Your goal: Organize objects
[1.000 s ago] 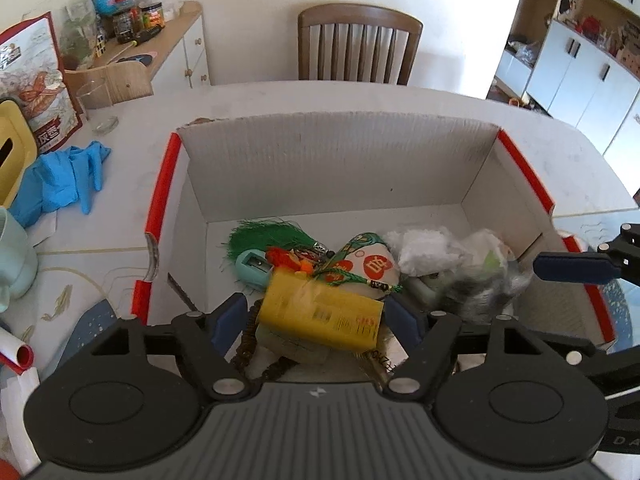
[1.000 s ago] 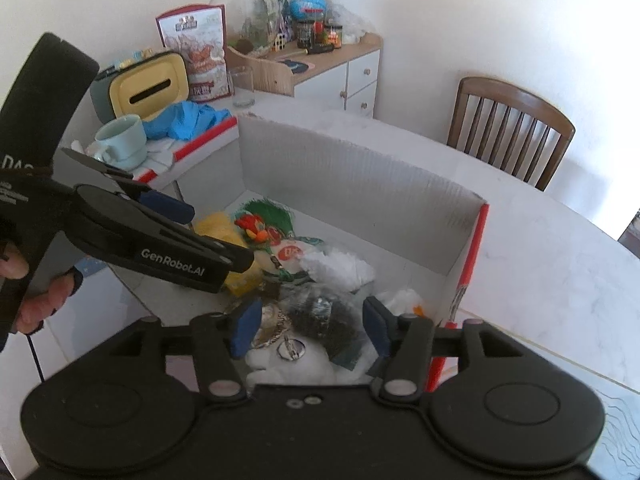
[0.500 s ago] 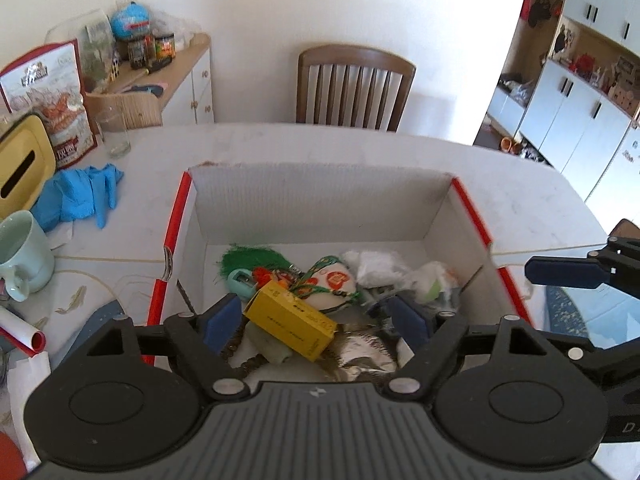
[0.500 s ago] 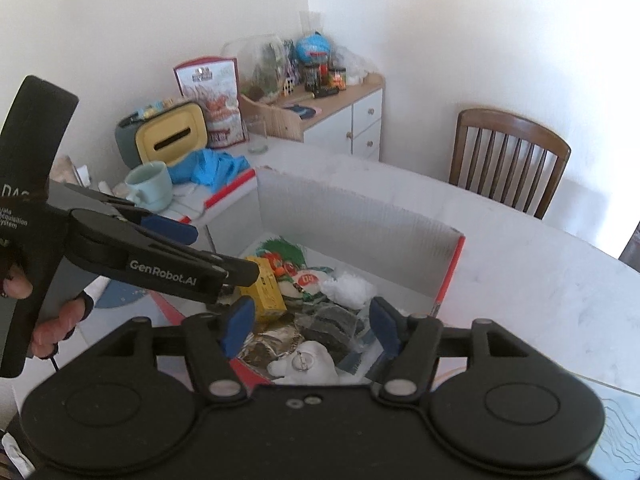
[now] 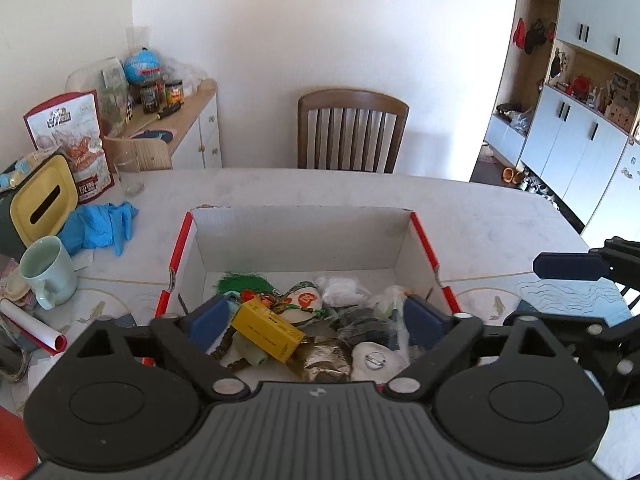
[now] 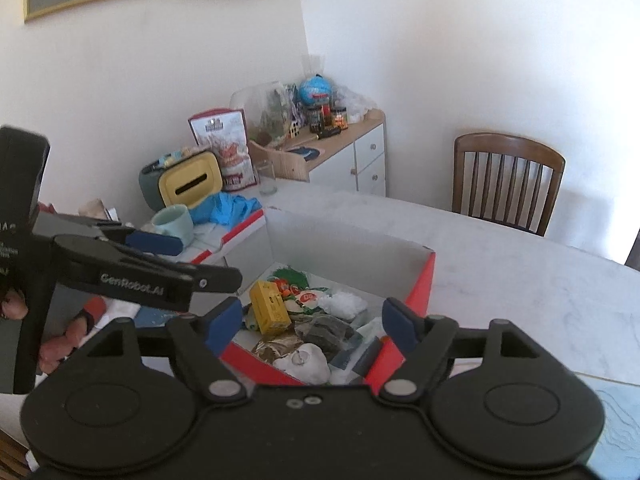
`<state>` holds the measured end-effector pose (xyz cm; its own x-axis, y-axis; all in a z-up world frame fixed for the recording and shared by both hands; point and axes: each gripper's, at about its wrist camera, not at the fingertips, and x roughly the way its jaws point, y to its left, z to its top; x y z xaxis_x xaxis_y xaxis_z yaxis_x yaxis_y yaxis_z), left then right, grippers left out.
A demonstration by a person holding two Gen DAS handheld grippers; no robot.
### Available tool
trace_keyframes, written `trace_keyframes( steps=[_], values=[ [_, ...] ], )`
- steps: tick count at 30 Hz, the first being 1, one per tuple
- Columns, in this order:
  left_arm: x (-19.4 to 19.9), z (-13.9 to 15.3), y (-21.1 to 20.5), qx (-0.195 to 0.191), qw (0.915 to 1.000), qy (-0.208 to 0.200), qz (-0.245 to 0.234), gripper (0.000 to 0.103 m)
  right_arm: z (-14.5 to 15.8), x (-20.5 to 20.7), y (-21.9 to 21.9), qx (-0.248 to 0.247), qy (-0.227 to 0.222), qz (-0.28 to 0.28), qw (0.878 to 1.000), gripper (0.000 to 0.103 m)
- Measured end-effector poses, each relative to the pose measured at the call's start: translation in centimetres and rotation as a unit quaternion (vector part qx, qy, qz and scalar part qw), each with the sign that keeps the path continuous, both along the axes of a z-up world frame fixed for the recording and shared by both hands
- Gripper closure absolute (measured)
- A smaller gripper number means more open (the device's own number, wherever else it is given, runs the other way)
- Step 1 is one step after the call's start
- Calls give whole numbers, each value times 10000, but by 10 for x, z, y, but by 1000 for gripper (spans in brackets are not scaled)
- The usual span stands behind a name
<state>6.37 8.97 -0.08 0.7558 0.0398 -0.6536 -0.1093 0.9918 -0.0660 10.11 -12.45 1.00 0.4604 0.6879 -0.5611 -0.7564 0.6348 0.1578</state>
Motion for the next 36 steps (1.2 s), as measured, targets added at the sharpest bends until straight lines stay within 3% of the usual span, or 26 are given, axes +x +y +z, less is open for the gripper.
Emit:
trace_keyframes(
  steps=[10,21,26,36],
  values=[
    [-22,9,-29,107,9997,-212,75,0,10,-4,-45,583,86,-23,9983,3],
    [-51,15,-59,89,9991,-413,99,0,8,-15,-70,828,150,58,9964,1],
    [-59,16,-71,313,9981,-466,247,0,3,-17,-76,809,156,11,9966,1],
    [-65,14,-77,276,9975,-511,415,0,-8,-19,-92,852,308,-153,9958,1]
  ],
)
